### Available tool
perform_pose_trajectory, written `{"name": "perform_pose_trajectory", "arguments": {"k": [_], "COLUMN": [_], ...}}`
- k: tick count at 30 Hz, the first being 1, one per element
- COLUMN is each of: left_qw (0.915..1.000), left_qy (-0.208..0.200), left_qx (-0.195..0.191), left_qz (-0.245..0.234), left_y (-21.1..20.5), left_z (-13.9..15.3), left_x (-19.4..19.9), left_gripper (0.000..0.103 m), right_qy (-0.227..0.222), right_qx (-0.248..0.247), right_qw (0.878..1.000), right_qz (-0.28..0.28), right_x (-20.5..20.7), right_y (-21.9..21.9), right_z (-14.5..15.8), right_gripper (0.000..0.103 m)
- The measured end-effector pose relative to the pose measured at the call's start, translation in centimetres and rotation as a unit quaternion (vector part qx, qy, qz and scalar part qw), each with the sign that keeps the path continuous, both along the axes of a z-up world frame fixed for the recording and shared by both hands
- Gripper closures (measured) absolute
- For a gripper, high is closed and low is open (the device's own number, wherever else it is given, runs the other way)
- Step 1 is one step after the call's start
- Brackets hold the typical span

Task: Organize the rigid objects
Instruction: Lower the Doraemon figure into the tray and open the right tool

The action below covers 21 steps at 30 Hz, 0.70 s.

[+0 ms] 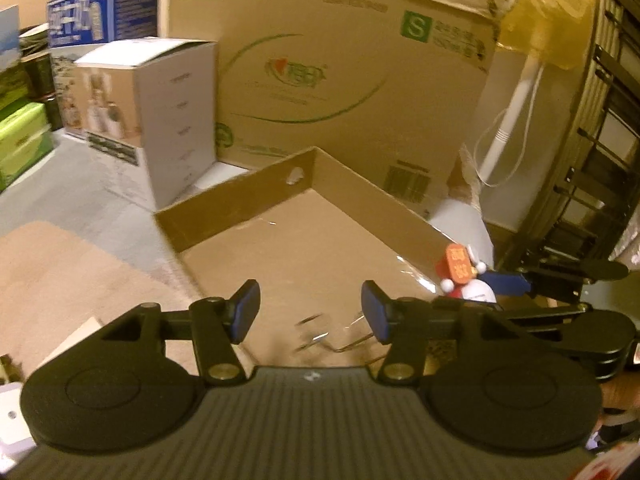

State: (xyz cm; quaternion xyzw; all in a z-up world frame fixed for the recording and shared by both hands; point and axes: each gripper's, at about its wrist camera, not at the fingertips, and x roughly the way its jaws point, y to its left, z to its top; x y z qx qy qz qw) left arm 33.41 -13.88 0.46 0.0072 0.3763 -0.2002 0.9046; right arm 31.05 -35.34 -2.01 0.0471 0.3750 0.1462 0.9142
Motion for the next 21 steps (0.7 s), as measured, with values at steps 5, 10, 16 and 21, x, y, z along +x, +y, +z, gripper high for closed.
{"name": "perform_pose_trajectory", "arguments": {"k": [5,10,16,21], "left_qw": [0.9998,0.9996,0.9994,0.9989], "left_qy": [-0.004,-0.005,-0.006,-0.011], "left_qx": [0.008,0.014,0.015,0.027], "left_qz": [0.017,0.026,0.031,0.037], "left_y": [1.7,2.7,3.2,3.5], "left_z": [0.4,0.5,0.4,0.2], "left_x": [-1.1,-2.0,-2.9,-3.5], "left_gripper": [0.051,0.049,0.045,0.023], "right_qy": [0.004,0.005,0.012,0.022], "right_qx": [-0.001,-0.002,-0.006,-0.001], "right_qw": [1.0,1.0,1.0,1.0], "right_qz": [0.005,0.008,0.015,0.019], "right_x": [-0.2,-0.3,-0.4,-0.2], "right_y": [0.4,0.9,1.5,1.6], "right_z": [-0.1,-0.2,-0.5,-0.8], "right_gripper": [0.057,0.057,0.057,0.055]}}
